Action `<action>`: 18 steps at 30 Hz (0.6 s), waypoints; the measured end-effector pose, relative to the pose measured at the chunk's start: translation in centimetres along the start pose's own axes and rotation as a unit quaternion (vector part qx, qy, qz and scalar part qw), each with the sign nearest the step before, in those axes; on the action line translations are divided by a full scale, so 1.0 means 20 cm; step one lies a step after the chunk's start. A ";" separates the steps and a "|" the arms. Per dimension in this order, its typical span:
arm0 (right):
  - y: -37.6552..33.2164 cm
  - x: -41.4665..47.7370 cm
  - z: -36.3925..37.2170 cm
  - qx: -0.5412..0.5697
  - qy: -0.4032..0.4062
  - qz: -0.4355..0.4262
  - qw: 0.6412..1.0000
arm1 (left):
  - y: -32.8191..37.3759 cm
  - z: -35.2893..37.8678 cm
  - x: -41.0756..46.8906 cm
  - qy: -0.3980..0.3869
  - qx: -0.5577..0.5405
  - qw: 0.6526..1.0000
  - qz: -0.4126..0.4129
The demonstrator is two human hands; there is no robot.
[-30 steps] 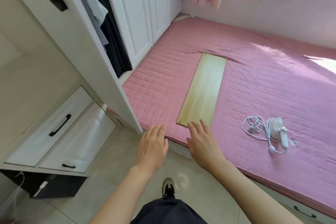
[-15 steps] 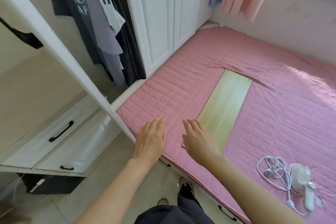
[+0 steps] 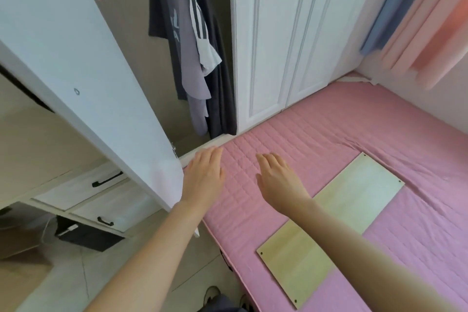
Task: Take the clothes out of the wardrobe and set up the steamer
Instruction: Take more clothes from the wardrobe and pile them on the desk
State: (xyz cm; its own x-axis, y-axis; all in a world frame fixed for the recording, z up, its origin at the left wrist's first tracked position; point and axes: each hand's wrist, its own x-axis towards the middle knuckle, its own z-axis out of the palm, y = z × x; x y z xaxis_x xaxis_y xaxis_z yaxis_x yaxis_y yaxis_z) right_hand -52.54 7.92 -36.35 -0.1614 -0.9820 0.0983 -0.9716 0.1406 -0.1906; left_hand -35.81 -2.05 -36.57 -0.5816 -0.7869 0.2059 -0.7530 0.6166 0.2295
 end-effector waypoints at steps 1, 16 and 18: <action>0.01 0.06 -0.03 0.000 0.008 -0.012 1.000 | -0.01 -0.03 0.07 0.015 0.006 1.000 -0.005; 0.01 1.05 -0.55 -0.034 0.144 -0.126 0.981 | -0.16 -0.54 1.11 0.171 0.042 0.981 -0.080; 0.01 1.17 -0.61 -0.034 0.158 -0.134 0.978 | -0.18 -0.61 1.24 0.190 0.036 0.976 -0.098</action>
State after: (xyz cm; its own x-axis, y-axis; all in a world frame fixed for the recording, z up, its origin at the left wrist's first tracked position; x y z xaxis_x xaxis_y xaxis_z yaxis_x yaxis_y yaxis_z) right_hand -58.61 -13.45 -22.12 0.0660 -0.8978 0.4355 -0.9939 -0.0979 -0.0513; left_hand -43.67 -23.54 -20.69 -0.2796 -0.8164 0.5054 -0.8659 0.4418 0.2347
